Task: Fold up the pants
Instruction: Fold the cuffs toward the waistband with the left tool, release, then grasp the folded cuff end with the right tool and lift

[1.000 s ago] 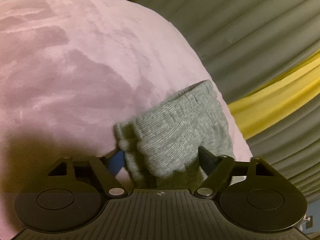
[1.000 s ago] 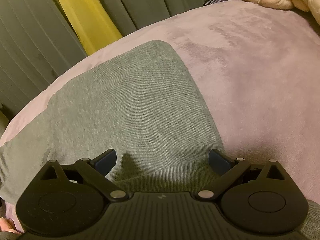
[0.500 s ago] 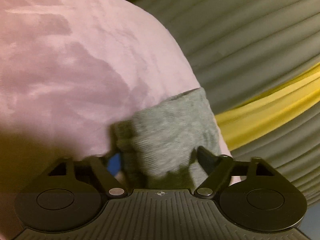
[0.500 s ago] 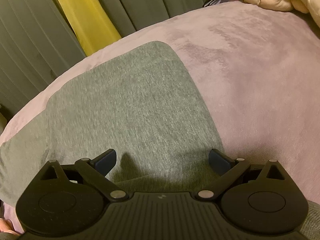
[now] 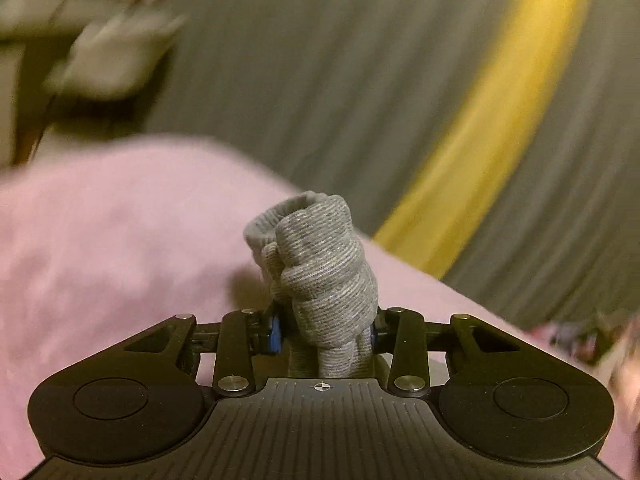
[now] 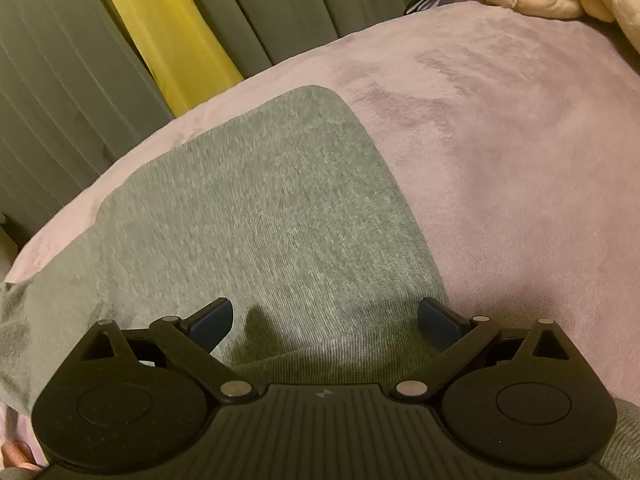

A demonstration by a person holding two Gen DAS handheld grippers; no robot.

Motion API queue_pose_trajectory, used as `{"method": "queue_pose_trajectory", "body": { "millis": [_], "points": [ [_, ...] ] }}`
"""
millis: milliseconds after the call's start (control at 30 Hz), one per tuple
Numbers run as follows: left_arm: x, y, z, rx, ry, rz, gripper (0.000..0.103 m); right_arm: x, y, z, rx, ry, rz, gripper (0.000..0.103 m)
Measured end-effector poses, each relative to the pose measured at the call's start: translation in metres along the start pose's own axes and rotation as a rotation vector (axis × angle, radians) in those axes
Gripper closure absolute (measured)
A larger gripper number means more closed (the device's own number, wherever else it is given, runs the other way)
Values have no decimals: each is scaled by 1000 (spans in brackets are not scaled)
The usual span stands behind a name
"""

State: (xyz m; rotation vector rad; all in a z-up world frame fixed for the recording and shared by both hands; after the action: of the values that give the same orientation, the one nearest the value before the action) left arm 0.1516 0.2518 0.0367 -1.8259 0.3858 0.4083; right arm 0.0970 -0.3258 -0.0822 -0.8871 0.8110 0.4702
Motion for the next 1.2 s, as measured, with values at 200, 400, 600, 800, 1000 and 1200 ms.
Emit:
{"method": "queue_pose_trajectory", "body": {
  "millis": [200, 400, 600, 800, 1000, 1200],
  "points": [
    [-33, 7, -126, 380, 171, -78, 63, -4, -1, -8, 50, -40, -10, 4],
    [-18, 93, -231, 629, 282, 78, 50, -7, -2, -12, 57, -62, -14, 4],
    [4, 156, -248, 700, 256, 367, 38, -12, -3, -18, 77, -92, -13, 4],
    [-19, 105, -187, 336, 198, 354, 11, -13, -5, -20, 96, -106, -9, 4],
    [-15, 82, -118, 71, -98, 287, 8, -27, 11, 19, 61, -279, 7, 4],
    [7, 85, -97, -26, -252, 425, 8, 0, 32, 67, 93, -427, 163, 9]
  ]
}}
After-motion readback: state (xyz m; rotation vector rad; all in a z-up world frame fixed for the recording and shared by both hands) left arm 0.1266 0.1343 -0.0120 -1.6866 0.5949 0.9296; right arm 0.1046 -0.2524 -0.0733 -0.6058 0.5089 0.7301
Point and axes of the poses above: each gripper's, at about its wrist camera, not at the fingertips, and x roughly the way its jaws point, z to its left, y to its underside, the point moved 2 cm from there along x, roughly the way its jaws point, and after that the axes turned 5 degrees about x, right-handed, at the moved point
